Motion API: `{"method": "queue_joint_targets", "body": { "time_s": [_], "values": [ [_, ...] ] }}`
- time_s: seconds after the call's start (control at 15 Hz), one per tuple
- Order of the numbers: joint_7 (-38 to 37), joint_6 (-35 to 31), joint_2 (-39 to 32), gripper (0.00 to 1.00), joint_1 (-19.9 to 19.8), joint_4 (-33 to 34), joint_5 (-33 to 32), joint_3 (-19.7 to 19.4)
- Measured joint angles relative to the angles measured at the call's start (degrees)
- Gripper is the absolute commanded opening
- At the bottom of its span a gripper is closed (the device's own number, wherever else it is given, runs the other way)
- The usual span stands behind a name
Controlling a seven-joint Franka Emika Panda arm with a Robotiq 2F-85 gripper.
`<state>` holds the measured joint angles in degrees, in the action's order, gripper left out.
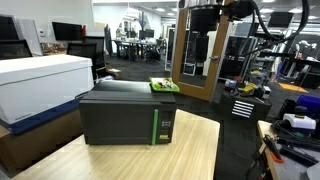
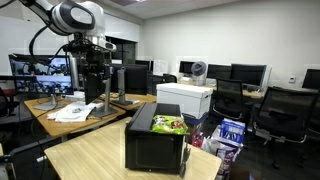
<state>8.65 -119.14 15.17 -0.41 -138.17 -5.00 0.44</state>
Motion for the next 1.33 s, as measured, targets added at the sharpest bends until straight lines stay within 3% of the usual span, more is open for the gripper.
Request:
{"method": "queue_joint_targets", "body": {
  "time_s": [0.47, 1.0, 1.33],
  "values": [
    [0.1, 0.0, -0.3, 1.00, 0.2, 0.0, -0.2, 0.1],
    [0.6, 0.3, -2.9, 1.00, 3.7, 0.0, -1.1, 1.8],
    [5.2, 0.8, -5.0, 1.00, 4.8, 0.0, -3.6, 2.4]
  ]
}}
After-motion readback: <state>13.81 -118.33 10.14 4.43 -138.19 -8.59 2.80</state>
